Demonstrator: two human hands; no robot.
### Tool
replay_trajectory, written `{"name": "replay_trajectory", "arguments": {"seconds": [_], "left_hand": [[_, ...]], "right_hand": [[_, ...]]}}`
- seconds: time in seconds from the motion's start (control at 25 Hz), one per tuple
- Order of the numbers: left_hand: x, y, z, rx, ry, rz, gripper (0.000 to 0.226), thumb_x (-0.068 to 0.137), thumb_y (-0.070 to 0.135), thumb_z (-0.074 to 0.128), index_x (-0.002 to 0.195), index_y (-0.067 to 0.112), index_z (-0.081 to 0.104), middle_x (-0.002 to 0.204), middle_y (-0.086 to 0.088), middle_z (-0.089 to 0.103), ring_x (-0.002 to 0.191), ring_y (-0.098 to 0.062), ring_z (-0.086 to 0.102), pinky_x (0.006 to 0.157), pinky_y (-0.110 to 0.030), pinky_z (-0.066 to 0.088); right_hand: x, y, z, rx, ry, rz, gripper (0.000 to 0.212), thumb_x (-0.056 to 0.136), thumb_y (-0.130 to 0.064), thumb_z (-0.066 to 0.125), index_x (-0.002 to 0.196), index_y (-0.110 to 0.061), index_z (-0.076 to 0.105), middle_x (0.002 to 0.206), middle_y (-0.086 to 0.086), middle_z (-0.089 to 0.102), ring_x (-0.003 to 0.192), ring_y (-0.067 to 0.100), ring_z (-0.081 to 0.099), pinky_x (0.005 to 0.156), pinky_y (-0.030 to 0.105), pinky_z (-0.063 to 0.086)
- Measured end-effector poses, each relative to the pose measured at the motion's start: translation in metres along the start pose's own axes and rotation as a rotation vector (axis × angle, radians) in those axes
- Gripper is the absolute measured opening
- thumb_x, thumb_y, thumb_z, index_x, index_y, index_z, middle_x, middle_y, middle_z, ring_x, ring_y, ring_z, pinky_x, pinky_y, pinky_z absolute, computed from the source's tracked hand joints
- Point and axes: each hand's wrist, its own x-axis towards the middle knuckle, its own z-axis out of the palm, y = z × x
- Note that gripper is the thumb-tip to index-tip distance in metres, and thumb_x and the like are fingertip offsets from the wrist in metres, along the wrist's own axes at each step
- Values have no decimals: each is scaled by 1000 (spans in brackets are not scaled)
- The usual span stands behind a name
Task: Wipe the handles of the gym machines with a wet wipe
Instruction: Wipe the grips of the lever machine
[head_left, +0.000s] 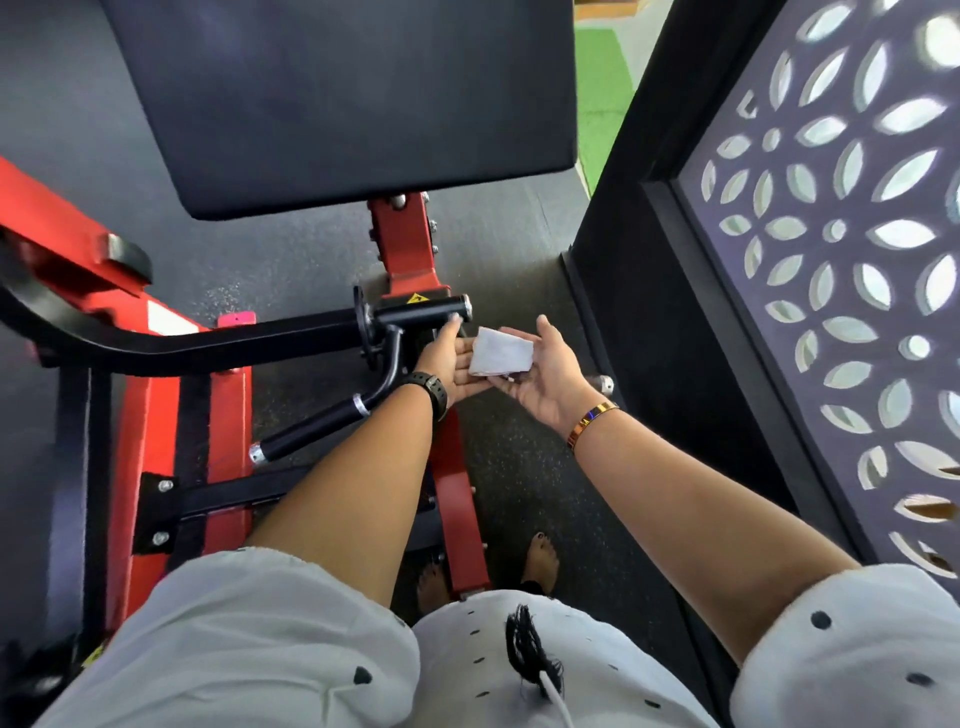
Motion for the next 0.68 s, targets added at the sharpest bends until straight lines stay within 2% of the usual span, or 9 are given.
{"name": "replay_trajectory", "arguments": {"seconds": [0.12, 0.2, 0.28, 0.4, 0.52, 0.6, 0.68], "left_hand": [[-16, 5, -20, -97, -23, 18, 60, 99, 53, 31, 125, 5, 56, 105, -11, 65, 82, -20, 64, 67, -33, 53], [-25, 10, -35, -153, -27, 37, 59, 99, 51, 33, 126, 4, 55, 99, -11, 65, 83, -20, 64, 67, -33, 53], [-35, 17, -50, -187, -33, 58, 56, 99, 51, 36, 123, 4, 56, 97, -10, 65, 83, -21, 64, 67, -34, 53], [-51, 21, -77, -224, -16, 92, 48, 97, 50, 42, 112, 8, 61, 96, -9, 66, 81, -20, 65, 66, -33, 55], [-71, 22, -98, -276, 45, 136, 41, 96, 49, 44, 96, 12, 62, 89, -8, 67, 76, -18, 66, 67, -32, 57], [-84, 22, -109, -318, 91, 189, 39, 96, 48, 44, 93, 14, 62, 88, -8, 67, 75, -18, 65, 68, -32, 56], [-96, 20, -117, -378, 138, 232, 39, 96, 48, 45, 95, 13, 63, 90, -9, 68, 79, -19, 66, 73, -34, 55]], "right_hand": [[-6, 7, 25, -61, -20, 16, 68, 97, -58, 25, 125, -4, 56, 112, 18, 63, 84, 24, 64, 59, 29, 54], [-7, 11, 41, -112, -21, 10, 70, 96, -60, 24, 123, -5, 58, 113, 17, 65, 83, 23, 65, 58, 27, 53], [-8, 13, 55, -175, -32, 4, 72, 95, -63, 24, 123, -8, 60, 116, 14, 66, 86, 20, 65, 63, 27, 50], [-14, 19, 78, -251, -154, 32, 75, 94, -66, 19, 124, -10, 60, 113, 12, 64, 88, 19, 61, 71, 29, 45], [-17, 25, 97, -299, -334, 119, 79, 92, -69, 16, 126, -11, 59, 120, 14, 61, 104, 26, 58, 92, 35, 40], [-21, 28, 109, -325, -410, 174, 78, 92, -69, 17, 127, -10, 57, 124, 16, 61, 116, 31, 56, 106, 42, 36], [-25, 28, 118, -338, -441, 201, 77, 93, -67, 20, 130, -8, 53, 124, 17, 62, 117, 33, 57, 103, 46, 40]]}}
